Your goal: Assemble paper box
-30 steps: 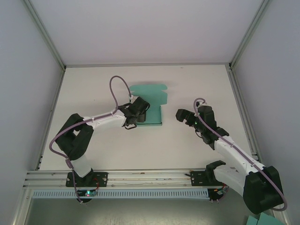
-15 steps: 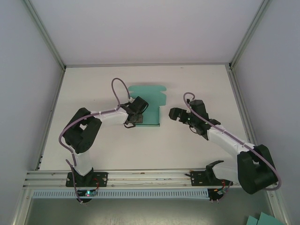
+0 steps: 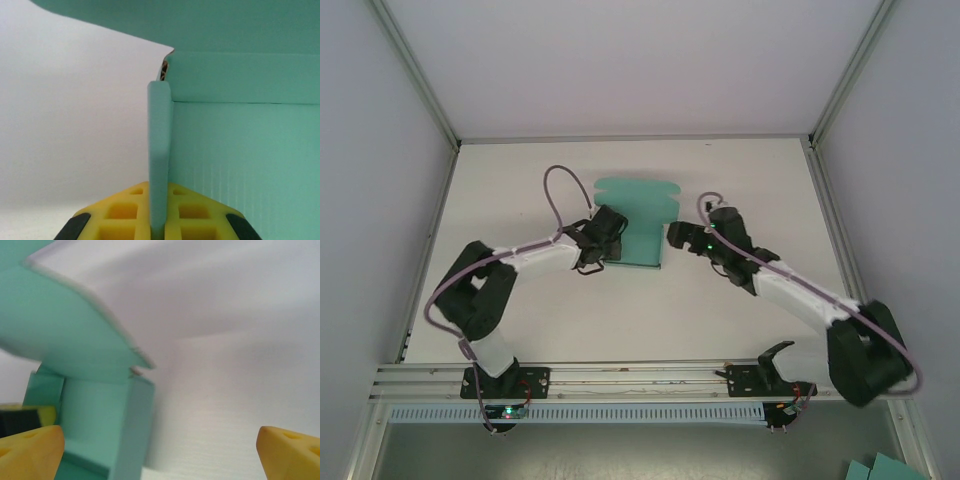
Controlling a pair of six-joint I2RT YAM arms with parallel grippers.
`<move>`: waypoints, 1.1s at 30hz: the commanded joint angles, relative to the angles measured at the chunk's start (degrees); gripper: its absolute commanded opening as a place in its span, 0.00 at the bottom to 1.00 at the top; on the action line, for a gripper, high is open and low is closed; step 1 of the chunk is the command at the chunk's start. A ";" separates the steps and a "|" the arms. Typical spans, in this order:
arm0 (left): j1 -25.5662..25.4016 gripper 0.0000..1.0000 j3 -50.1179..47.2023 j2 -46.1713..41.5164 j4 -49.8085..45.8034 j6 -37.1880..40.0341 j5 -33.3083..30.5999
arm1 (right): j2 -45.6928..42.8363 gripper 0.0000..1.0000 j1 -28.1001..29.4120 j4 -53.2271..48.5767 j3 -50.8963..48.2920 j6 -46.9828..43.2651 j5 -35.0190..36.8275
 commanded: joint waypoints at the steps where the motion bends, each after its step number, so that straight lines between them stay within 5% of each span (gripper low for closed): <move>1: 1.85 0.00 -1.43 -6.86 11.02 0.95 6.58 | -8.38 0.98 -6.11 -0.63 -4.35 3.45 2.98; 5: 2.18 0.00 -3.77 -13.42 20.21 0.52 14.71 | -10.45 0.99 -10.43 -1.17 -5.35 3.63 -1.74; 15: 1.77 0.00 -2.44 -15.65 25.52 0.60 22.85 | 5.71 0.98 -5.84 19.77 3.33 6.22 -21.02; 25: -1.31 0.00 1.04 -13.44 18.25 8.38 6.79 | 18.08 0.98 0.08 41.54 7.45 18.23 -40.86; 33: -5.30 0.00 7.50 -8.00 9.38 12.77 -10.42 | 22.51 0.99 2.11 46.88 12.97 23.28 -43.92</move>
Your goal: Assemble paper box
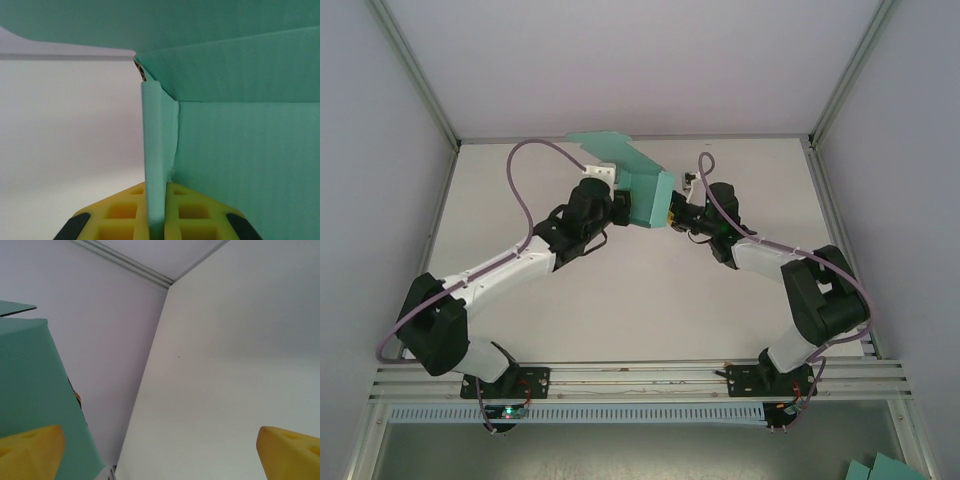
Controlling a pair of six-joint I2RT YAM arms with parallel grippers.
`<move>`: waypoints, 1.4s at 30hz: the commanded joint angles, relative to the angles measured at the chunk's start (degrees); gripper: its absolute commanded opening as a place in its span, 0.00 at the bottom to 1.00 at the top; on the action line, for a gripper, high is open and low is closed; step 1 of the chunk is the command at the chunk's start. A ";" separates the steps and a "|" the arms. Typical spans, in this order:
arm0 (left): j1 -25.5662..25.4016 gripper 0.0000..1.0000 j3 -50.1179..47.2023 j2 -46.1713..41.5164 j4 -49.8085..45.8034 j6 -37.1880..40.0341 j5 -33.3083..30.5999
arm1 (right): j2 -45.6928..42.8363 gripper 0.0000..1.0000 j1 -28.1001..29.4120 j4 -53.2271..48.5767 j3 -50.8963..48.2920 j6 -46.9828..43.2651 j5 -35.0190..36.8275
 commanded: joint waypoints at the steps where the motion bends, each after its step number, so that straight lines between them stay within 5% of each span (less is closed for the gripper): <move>1: -3.76 0.00 3.71 4.45 -6.69 4.92 -13.55 | -1.38 0.98 3.61 10.23 4.30 0.64 -10.14; 11: -5.32 0.00 10.43 10.05 -16.55 5.06 -21.46 | -2.18 0.98 3.03 9.62 4.84 -0.51 -10.22; 16: -5.22 0.00 7.00 4.97 -15.01 2.25 -15.09 | -3.61 0.98 2.25 1.84 3.72 -3.81 -7.91; 21: -3.93 0.00 2.18 -1.55 -14.83 -0.74 -13.25 | -8.79 0.98 -1.53 -18.22 -2.25 -11.78 6.46; 28: -2.68 0.00 -6.95 -2.33 -12.69 -3.63 -11.77 | -19.37 0.98 -9.38 -52.09 -7.63 -21.36 37.68; 35: -2.61 0.00 -9.39 4.47 -11.95 -7.43 -10.26 | -27.55 0.98 -12.90 -57.93 -9.31 -24.05 41.61; 42: -2.45 0.00 -8.10 12.90 -16.35 -10.51 -13.44 | -26.52 0.99 -13.12 -57.62 -8.76 -24.50 40.22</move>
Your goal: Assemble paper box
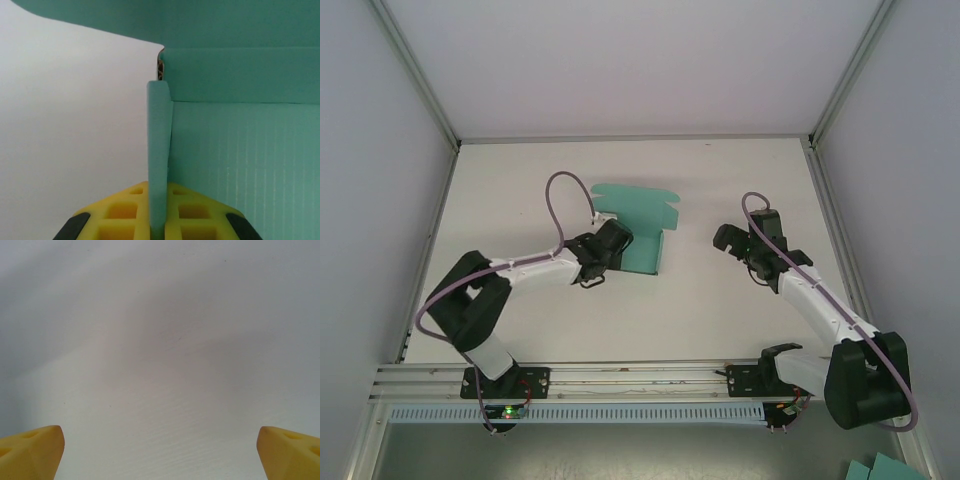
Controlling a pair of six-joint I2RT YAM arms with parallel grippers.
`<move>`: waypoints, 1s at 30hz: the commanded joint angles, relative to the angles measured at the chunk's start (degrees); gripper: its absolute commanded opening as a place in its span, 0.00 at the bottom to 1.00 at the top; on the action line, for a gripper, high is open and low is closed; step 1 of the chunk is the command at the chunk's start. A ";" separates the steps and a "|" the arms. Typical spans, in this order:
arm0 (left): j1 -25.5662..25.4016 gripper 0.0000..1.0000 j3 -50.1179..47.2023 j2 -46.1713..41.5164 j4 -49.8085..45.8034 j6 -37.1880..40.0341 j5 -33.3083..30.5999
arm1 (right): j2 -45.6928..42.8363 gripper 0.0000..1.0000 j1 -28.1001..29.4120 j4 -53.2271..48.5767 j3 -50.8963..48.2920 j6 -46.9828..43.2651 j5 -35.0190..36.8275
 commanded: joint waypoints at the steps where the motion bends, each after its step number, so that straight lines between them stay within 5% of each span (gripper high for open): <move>1: 0.76 0.02 1.15 2.31 -3.37 -3.82 -2.42 | 1.32 0.98 -0.39 -2.16 0.28 -1.82 1.35; 9: 0.62 0.48 2.60 -2.86 -8.38 -1.93 -0.37 | 2.11 0.98 -0.39 -2.10 2.20 -6.60 -6.13; 14: 0.67 0.63 0.07 -10.77 -10.95 -1.78 -1.66 | -0.23 0.98 -0.31 -1.03 3.26 -12.46 -11.28; 19: 1.91 0.89 0.10 -16.16 -11.83 0.98 -0.52 | -1.76 0.98 1.32 0.84 5.17 -18.30 -14.07; 21: 4.59 1.00 0.63 -17.15 -10.14 5.70 6.14 | -1.23 0.98 3.83 1.74 7.00 -24.71 -16.43; 30: 27.57 1.00 8.74 -11.16 -10.05 36.90 44.91 | 16.50 0.98 7.39 -7.52 28.21 -50.67 -27.24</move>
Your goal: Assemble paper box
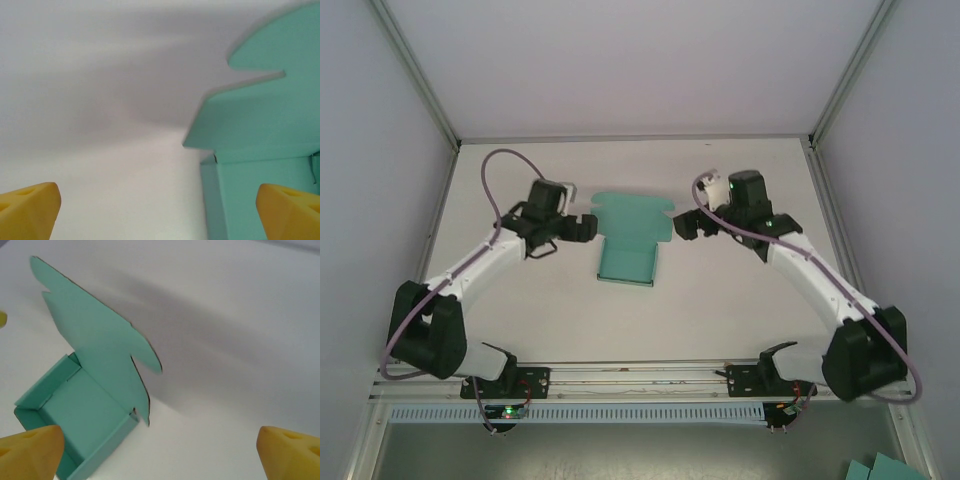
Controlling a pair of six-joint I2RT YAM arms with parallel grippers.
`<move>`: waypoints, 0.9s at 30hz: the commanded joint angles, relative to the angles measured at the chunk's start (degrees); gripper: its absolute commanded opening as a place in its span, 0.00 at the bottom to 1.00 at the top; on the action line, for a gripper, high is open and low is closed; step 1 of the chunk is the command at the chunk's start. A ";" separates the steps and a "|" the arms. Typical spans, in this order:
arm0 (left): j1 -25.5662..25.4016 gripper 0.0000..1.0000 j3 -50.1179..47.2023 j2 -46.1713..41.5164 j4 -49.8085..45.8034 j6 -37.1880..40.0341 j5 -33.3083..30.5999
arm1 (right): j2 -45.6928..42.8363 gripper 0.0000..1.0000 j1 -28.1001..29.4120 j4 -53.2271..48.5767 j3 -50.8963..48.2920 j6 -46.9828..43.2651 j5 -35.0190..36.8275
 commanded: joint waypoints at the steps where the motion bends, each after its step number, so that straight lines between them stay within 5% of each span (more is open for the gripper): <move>1: 3.73 1.00 5.08 3.79 -1.39 19.09 16.93 | 8.74 0.98 0.08 -8.19 9.10 -14.46 -7.37; 9: 6.30 0.98 18.08 15.50 -13.43 38.05 26.60 | 25.81 0.82 1.20 -27.81 27.09 -28.56 -10.90; 17: 6.19 0.70 31.51 26.46 -27.38 44.27 30.52 | 30.54 0.30 2.50 -31.23 31.64 -25.64 -7.99; 21: 6.01 0.56 30.20 25.16 -27.18 45.62 31.51 | 30.95 0.25 2.95 -31.64 31.68 -25.07 -7.75; 27: 5.73 0.56 28.41 23.74 -26.46 45.67 30.80 | 32.70 0.34 3.31 -31.68 32.47 -23.35 -9.56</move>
